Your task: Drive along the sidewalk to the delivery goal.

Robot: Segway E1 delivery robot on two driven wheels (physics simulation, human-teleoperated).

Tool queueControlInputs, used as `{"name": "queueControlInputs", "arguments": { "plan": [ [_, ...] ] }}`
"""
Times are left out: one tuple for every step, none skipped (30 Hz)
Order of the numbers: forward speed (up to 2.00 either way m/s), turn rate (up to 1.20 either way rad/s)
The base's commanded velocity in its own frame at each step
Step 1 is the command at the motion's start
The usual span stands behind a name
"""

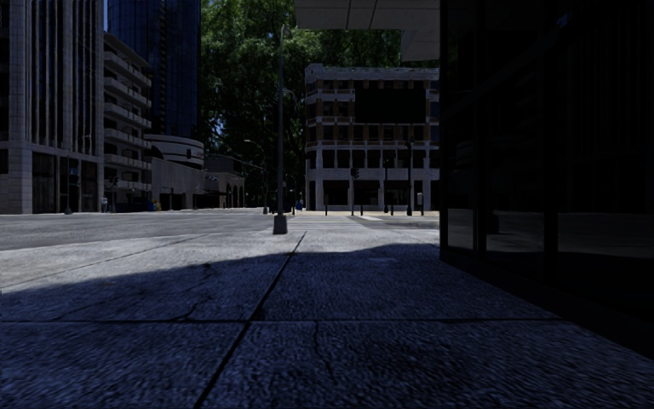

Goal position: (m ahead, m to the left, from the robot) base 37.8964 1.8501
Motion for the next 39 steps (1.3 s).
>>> {"name": "queueControlInputs", "arguments": {
  "plan": [
    [2.0,0.0],
    [2.0,0.0],
    [2.0,0.0],
    [2.0,0.0],
    [2.0,0.0],
    [2.0,0.0],
    [2.0,0.0],
    [2.0,0.0],
    [2.0,0.0],
    [2.0,0.0],
    [2.0,0.0],
    [2.0,0.0],
    [2.0,0.0],
    [2.0,0.0],
    [2.0,0.0],
    [2.0,0.0],
    [2.0,0.0],
    [2.0,0.0],
    [2.0,0.0],
    [2.0,0.0],
    [2.0,0.0],
    [2.0,0.0],
    [2.0,0.0],
    [2.0,0.0],
    [2.0,0.0],
    [2.0,0.0],
    [2.0,0.0],
    [2.0,0.0],
    [2.0,0.0],
    [2.0,0.0],
    [2.0,0.0],
    [2.0,0.0],
    [2.0,0.0],
    [2.0,0.0],
    [2.0,0.0],
    [1.99,0.0],
    [1.99,0.0],
    [1.99,0.0],
    [1.99,0.0]
  ]
}}
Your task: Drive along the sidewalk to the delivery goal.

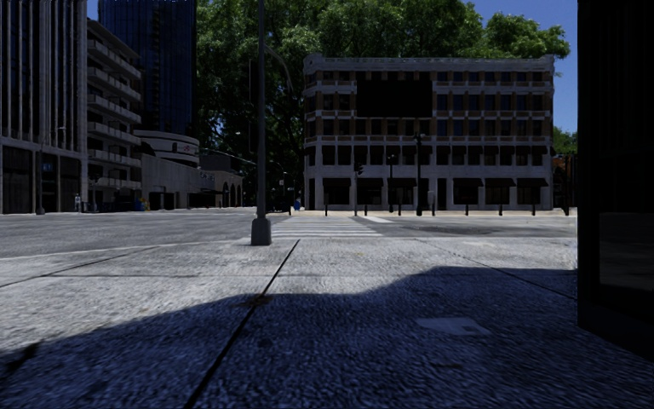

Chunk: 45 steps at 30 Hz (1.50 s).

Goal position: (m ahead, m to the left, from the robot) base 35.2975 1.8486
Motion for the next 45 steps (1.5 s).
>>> {"name": "queueControlInputs", "arguments": {
  "plan": [
    [2.0,0.0],
    [2.0,0.0],
    [2.0,0.0],
    [2.0,0.0],
    [2.0,0.0],
    [2.0,0.0],
    [2.0,0.0],
    [2.0,0.0],
    [2.0,0.0],
    [2.0,0.0],
    [2.0,0.0],
    [2.0,0.0],
    [2.0,0.0],
    [2.0,0.0],
    [2.0,0.0],
    [2.0,0.0],
    [2.0,0.0],
    [2.0,0.0],
    [2.0,0.0],
    [2.0,0.0],
    [2.0,0.0],
    [2.0,0.0],
    [2.0,0.0],
    [2.0,0.0],
    [2.0,0.0],
    [2.0,0.0],
    [2.0,0.01],
    [2.0,0.04],
    [2.0,0.04],
    [2.0,0.05],
    [2.0,0.05],
    [2.0,0.11],
    [2.0,0.2],
    [2.0,0.2],
    [2.0,0.19],
    [2.0,0.0],
    [2.0,0.0],
    [2.0,0.0],
    [2.0,0.0],
    [2.0,0.0],
    [2.0,0.0],
    [2.0,0.0],
    [2.0,0.0],
    [2.0,0.0],
    [2.0,0.0]
  ]
}}
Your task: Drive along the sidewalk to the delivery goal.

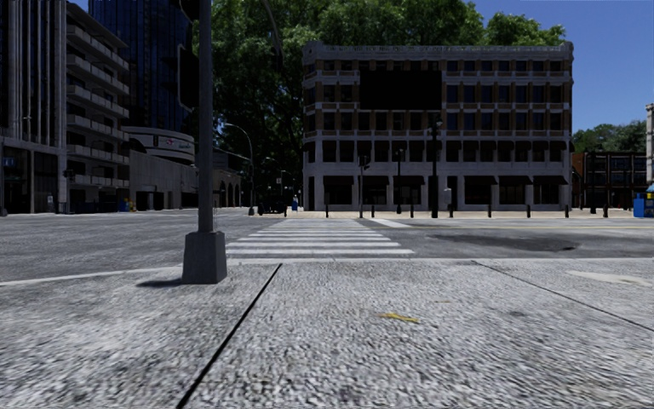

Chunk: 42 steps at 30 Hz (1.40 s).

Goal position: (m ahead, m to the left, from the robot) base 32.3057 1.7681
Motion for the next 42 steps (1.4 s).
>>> {"name": "queueControlInputs", "arguments": {
  "plan": [
    [2.0,0.0],
    [2.0,0.0],
    [2.0,0.0],
    [2.0,0.0],
    [2.0,0.0],
    [2.0,0.0],
    [2.0,0.0],
    [2.0,0.0],
    [2.0,0.01],
    [2.0,0.05],
    [2.0,0.1],
    [2.0,0.1],
    [2.0,0.17],
    [2.0,0.19],
    [2.0,0.19],
    [2.0,0.19],
    [2.0,0.19],
    [2.0,0.19],
    [2.0,0.19],
    [2.0,0.19],
    [2.0,0.19],
    [2.0,0.19],
    [2.0,0.19],
    [2.0,0.19],
    [2.0,0.17],
    [2.0,0.17],
    [2.0,0.02],
    [2.0,0.0],
    [2.0,0.0],
    [2.0,0.0],
    [2.0,0.0],
    [2.0,0.0],
    [2.0,0.0],
    [2.0,0.0],
    [2.0,0.0],
    [2.0,0.0],
    [2.0,0.0],
    [2.0,0.14],
    [2.0,0.14],
    [2.0,0.21],
    [2.0,0.28],
    [2.0,0.3]
  ]
}}
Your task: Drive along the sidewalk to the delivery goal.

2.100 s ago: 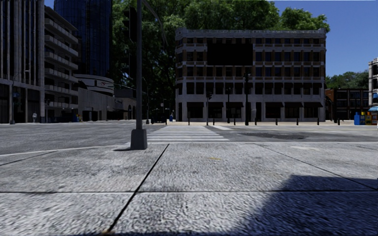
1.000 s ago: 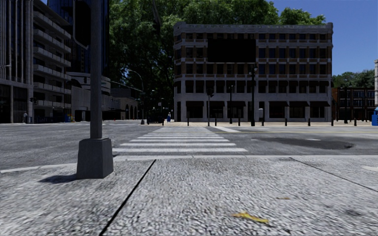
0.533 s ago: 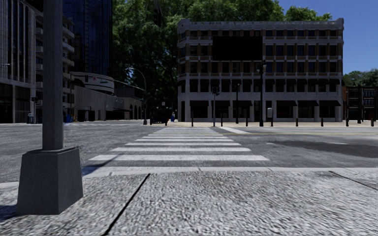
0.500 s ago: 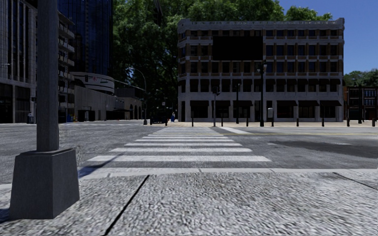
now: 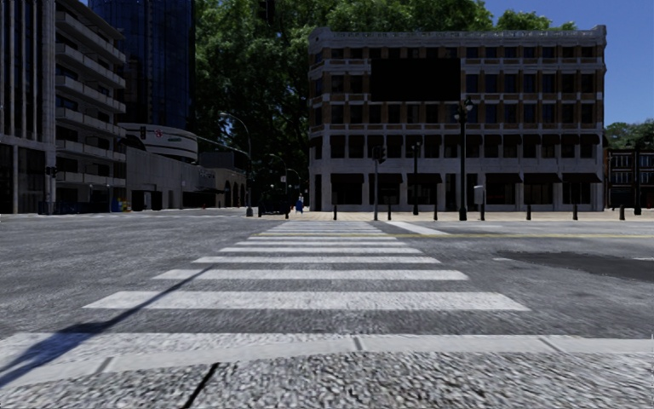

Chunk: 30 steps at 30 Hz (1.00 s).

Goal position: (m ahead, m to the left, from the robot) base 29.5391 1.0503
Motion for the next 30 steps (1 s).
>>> {"name": "queueControlInputs", "arguments": {
  "plan": [
    [2.0,0.3],
    [2.0,0.3],
    [2.0,0.3],
    [2.0,0.3],
    [2.0,0.3],
    [1.95,0.29],
    [1.95,0.29],
    [1.73,0.25],
    [1.57,0.16],
    [1.48,0.12],
    [1.48,0.12],
    [1.45,0.11],
    [1.44,0.06],
    [1.43,0.0],
    [1.41,0.0],
    [1.41,0.0],
    [1.38,0.0],
    [1.37,0.0],
    [1.37,0.0],
    [1.37,0.0],
    [1.37,0.0],
    [1.37,0.0],
    [1.37,0.0],
    [1.37,0.0],
    [1.37,0.0],
    [1.37,0.0],
    [1.37,0.0],
    [1.37,0.0],
    [1.37,0.0],
    [1.37,0.0]
  ]
}}
